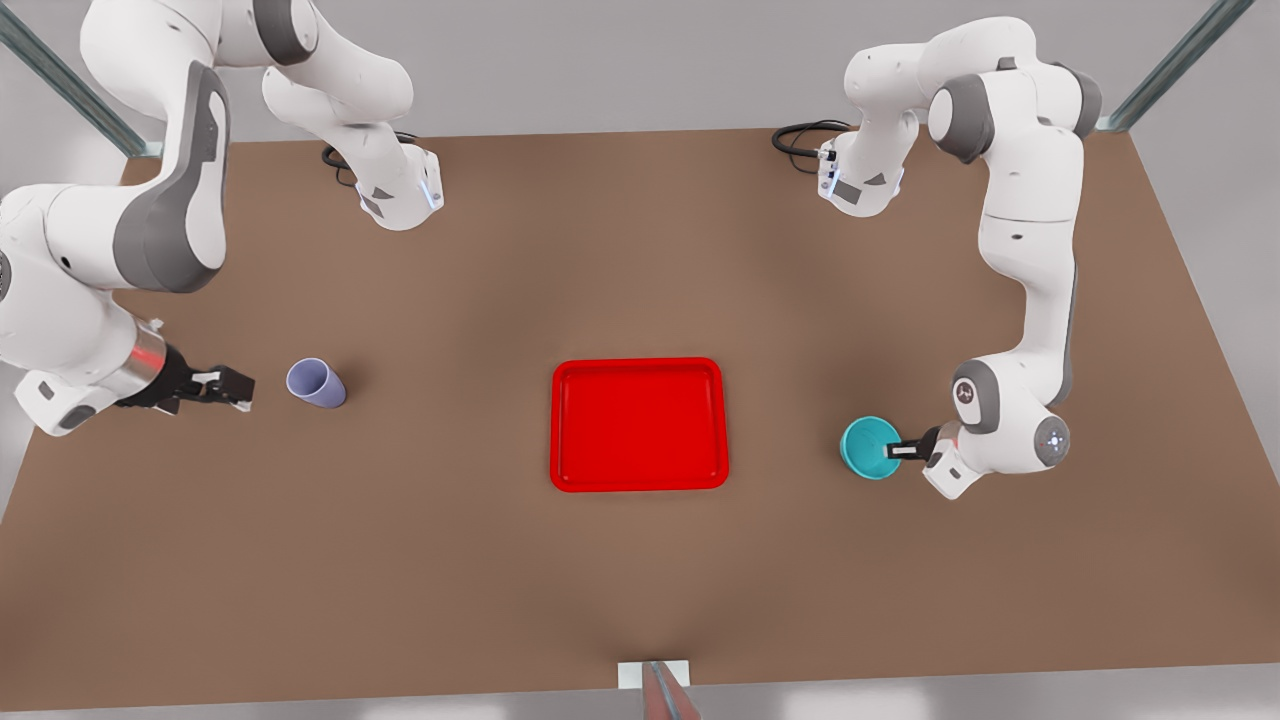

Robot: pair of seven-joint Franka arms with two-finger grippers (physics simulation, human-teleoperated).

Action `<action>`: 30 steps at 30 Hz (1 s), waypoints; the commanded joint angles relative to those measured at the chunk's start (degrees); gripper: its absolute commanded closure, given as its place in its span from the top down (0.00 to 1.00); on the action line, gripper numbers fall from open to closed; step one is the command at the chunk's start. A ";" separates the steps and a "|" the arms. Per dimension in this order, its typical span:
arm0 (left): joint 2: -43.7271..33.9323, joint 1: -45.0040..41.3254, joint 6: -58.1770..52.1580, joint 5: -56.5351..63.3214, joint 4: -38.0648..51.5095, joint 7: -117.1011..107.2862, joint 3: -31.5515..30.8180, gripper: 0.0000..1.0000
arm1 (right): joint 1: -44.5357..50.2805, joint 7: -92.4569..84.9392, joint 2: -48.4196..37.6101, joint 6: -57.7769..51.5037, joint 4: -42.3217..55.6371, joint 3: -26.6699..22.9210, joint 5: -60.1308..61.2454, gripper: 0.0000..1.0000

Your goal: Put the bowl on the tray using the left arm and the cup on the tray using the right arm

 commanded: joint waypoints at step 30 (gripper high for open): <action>2.19 -18.81 9.56 -11.52 7.47 -31.41 -12.04 0.21 | 0.41 -20.13 -3.49 37.54 -45.13 -14.33 7.68 1.00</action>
